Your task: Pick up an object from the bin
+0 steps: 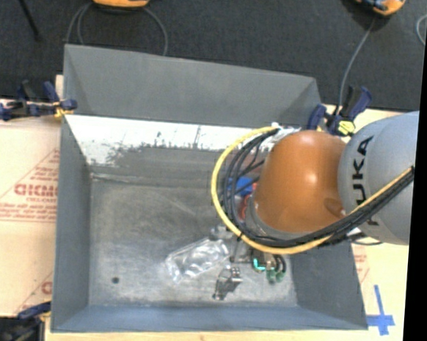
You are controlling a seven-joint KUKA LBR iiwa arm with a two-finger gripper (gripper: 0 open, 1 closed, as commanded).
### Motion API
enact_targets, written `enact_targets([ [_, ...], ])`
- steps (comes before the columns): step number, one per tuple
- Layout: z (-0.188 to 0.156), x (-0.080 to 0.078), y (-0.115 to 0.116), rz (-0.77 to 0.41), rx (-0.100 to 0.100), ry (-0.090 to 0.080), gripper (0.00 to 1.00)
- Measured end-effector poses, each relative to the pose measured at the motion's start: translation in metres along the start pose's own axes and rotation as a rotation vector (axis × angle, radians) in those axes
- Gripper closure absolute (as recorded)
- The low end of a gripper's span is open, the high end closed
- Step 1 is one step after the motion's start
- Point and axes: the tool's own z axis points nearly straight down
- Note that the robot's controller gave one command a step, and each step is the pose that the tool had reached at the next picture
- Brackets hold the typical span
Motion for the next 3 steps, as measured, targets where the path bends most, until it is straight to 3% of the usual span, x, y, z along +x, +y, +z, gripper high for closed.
enact_targets([
  [1, 0.119, -0.038, 0.020, 0.130, 0.000, -0.002, 0.00],
  [2, 0.115, -0.039, 0.020, 0.133, -0.002, -0.007, 1.00],
  [3, -0.038, -0.033, 0.004, 0.102, -0.002, -0.017, 1.00],
])
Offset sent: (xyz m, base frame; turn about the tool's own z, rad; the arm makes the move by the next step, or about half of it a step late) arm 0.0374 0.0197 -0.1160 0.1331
